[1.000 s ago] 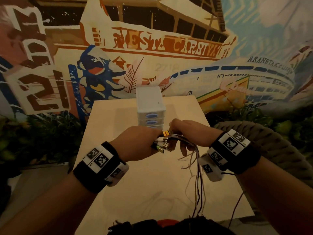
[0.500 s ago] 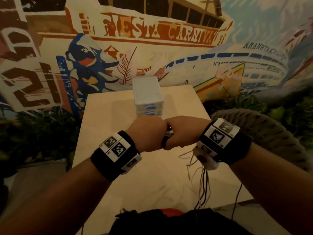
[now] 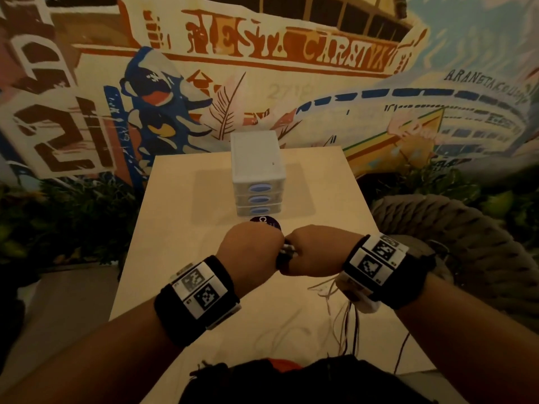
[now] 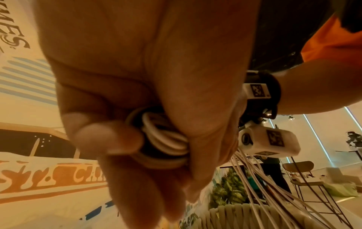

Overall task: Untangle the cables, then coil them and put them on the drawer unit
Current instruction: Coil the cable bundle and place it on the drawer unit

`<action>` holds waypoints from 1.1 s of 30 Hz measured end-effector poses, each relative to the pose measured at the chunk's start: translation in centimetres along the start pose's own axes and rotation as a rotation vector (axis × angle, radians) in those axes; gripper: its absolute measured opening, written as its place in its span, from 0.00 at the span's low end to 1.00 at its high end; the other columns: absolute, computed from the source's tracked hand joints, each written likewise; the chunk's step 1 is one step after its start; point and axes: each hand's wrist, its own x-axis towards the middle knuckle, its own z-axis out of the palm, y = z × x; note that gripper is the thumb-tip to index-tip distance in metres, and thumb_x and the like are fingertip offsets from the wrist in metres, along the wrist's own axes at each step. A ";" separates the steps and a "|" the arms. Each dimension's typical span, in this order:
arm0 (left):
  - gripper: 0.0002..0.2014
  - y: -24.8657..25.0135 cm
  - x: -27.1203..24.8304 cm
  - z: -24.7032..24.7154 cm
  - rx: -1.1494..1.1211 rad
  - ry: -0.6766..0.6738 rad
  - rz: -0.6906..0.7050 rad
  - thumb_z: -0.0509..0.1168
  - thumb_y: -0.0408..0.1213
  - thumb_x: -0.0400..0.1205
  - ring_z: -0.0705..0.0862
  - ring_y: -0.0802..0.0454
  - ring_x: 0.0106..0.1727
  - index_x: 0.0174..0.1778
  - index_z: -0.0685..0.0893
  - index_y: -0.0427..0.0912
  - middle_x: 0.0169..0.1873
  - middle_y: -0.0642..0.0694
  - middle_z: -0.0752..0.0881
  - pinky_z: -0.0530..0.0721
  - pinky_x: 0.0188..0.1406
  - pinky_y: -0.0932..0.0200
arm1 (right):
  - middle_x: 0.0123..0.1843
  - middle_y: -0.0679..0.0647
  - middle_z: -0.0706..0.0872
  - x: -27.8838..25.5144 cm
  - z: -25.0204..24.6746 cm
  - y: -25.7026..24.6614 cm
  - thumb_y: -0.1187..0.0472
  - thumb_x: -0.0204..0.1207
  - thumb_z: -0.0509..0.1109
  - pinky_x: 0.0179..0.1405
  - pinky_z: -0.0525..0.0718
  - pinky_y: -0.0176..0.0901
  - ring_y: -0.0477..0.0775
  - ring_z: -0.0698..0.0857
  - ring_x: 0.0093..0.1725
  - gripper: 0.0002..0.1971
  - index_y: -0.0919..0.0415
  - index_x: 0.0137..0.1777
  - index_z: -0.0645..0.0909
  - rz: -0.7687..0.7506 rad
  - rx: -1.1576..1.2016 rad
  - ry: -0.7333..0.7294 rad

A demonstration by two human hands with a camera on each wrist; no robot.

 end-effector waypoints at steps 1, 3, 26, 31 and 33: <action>0.11 0.0 0.3 0.0 -0.038 -0.031 0.031 0.61 0.41 0.86 0.83 0.45 0.42 0.38 0.74 0.46 0.31 0.51 0.73 0.78 0.41 0.54 | 0.41 0.51 0.83 0.2 0.1 0.1 0.47 0.82 0.69 0.45 0.77 0.44 0.54 0.81 0.42 0.12 0.56 0.51 0.83 0.008 -0.018 -0.024; 0.11 0.0 0.7 0.1 -0.060 -0.115 0.096 0.61 0.42 0.87 0.86 0.45 0.45 0.39 0.76 0.45 0.36 0.48 0.79 0.80 0.43 0.53 | 0.36 0.48 0.78 0.6 0.3 0.4 0.48 0.81 0.69 0.40 0.75 0.41 0.50 0.78 0.35 0.09 0.53 0.47 0.81 0.013 -0.015 -0.050; 0.23 0.0 1.8 -1.8 -1.730 0.141 0.232 0.65 0.50 0.87 0.89 0.42 0.64 0.77 0.79 0.45 0.66 0.41 0.88 0.91 0.46 0.51 | 0.25 0.48 0.81 -0.2 -2.8 2.1 0.56 0.75 0.66 0.26 0.75 0.42 0.46 0.77 0.23 0.10 0.59 0.35 0.81 -0.307 0.772 0.146; 0.15 -0.1 1.6 -2.8 -1.629 0.241 0.268 0.58 0.39 0.91 0.92 0.43 0.38 0.65 0.88 0.40 0.60 0.42 0.91 0.89 0.29 0.55 | 0.29 0.53 0.85 -0.5 -2.5 2.5 0.64 0.77 0.72 0.26 0.76 0.43 0.49 0.77 0.23 0.06 0.52 0.42 0.83 -0.321 0.915 0.154; 0.17 0.1 1.5 -2.9 -1.617 0.318 0.273 0.58 0.42 0.90 0.92 0.52 0.50 0.54 0.89 0.37 0.60 0.44 0.91 0.90 0.45 0.58 | 0.29 0.53 0.86 -0.6 -2.4 2.7 0.66 0.77 0.76 0.27 0.79 0.44 0.50 0.80 0.24 0.07 0.53 0.44 0.84 -0.315 0.916 0.157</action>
